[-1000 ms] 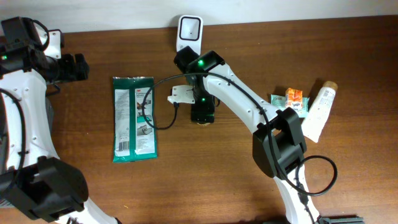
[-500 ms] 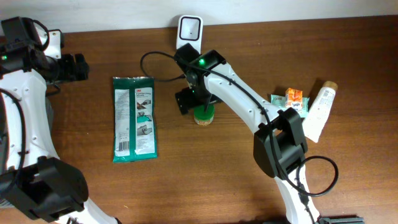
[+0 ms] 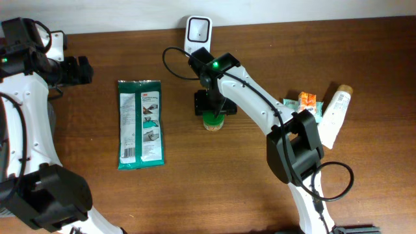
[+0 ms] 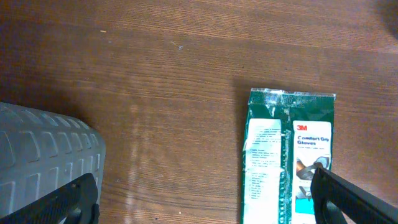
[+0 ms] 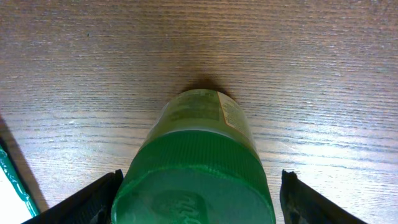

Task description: Scan the item barcode

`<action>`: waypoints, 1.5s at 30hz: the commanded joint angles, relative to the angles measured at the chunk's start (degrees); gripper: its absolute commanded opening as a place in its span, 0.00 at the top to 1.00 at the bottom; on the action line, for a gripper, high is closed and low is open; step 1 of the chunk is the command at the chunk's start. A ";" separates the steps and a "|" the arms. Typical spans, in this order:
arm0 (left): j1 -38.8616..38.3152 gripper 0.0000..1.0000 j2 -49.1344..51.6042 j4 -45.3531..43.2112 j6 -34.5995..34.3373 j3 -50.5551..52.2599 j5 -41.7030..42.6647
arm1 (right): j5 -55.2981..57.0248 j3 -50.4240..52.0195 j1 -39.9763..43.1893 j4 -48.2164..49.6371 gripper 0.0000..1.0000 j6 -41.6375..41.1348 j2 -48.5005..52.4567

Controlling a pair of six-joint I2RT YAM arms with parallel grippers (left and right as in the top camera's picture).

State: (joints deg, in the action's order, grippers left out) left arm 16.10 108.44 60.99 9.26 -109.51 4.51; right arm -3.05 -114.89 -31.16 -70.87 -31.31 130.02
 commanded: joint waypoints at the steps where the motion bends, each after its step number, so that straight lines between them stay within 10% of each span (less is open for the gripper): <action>1: 0.31 0.01 0.35 -0.09 0.72 -0.35 0.63 | 0.00 -0.37 -0.26 -0.44 0.31 2.29 -2.05; 8: 0.31 0.01 0.35 -0.09 0.72 -0.35 0.63 | -0.17 -6.32 -0.33 -5.88 0.45 29.99 -2.05; 20: 0.33 0.01 0.35 -0.09 0.72 -0.35 0.63 | -0.22 -6.14 -0.33 -6.27 0.40 80.21 -2.03; 31: 0.31 0.01 0.35 -0.09 0.72 -0.35 0.66 | -5.38 -6.01 -0.20 -6.27 0.32 70.14 -2.03; 36: 0.31 0.01 0.35 -0.09 0.72 -0.35 0.63 | -5.38 -6.01 -0.22 -4.96 0.02 51.15 -2.03; 45: 0.31 0.01 0.35 -0.09 0.72 -0.35 0.63 | -7.58 -5.25 -0.17 -5.03 0.02 39.17 -2.03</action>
State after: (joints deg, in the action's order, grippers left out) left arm 16.10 108.44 60.99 9.26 -109.51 4.51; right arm -9.02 -119.81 -31.18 -75.92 10.55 130.02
